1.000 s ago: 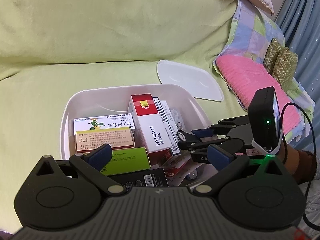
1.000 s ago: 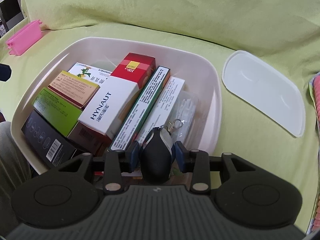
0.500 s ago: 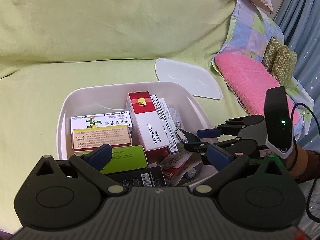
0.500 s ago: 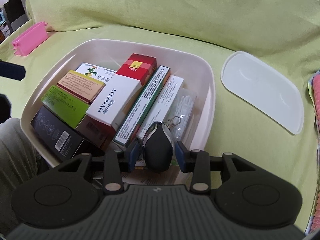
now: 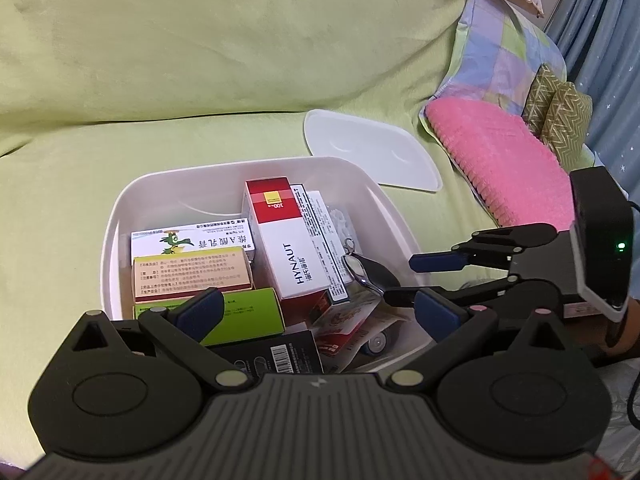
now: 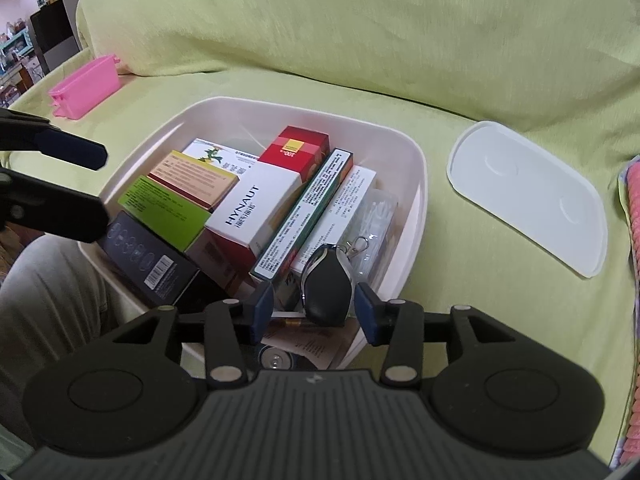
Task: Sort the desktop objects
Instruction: 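Lower the key fob into the bin and open the right gripper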
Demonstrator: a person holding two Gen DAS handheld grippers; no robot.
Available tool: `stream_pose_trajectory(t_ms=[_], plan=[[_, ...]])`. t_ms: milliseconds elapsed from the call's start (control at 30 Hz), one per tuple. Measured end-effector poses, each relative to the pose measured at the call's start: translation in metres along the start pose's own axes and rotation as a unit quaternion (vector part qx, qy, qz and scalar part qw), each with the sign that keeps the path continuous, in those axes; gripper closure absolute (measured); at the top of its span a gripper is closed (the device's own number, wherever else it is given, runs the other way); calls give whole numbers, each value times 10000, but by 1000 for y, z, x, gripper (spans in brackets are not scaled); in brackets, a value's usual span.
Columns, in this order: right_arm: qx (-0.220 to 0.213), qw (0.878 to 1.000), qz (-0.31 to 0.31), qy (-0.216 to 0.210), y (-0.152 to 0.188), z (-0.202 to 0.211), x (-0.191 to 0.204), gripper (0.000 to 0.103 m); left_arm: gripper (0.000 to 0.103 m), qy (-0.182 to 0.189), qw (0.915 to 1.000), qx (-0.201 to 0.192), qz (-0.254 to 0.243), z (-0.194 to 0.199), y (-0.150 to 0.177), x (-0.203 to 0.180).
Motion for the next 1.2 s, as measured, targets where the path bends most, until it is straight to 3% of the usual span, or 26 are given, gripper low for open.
stream_pose_trajectory(t_ms=[367,433,500,600,800,1200], plan=[[-95,9999,20,-84,6,12,0,56,1,-41,10000,37,-78,-1,2,-8],[-60,9997,185,-176,8,11,4,59,1,-40,9999,39,-88,-1,2,-9],[-3,9990,347,-265,10,9,10,72,1,-35,9999,38,-103,0,2,-9],[126,9982,424,-411,12,2,15,78,1,-43,9999,45,-114,1,3,-10],[356,9974,223,-592,15,-14,13,79,1,-71,9999,56,-72,2,5,-6],[302,9988,46,-380,13,-21,0,82,1,1,9998,146,-126,-4,6,-11]])
Point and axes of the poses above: each gripper's, at about its wrist camera, not at the fingertips, and z roughly against the way its jaws point, x to its left, y to its underside, the point moved 7 cm from there along -z, roughly the way its jaws point, and after that the axes turned 4 degrees about z, right-handed, at the moved point
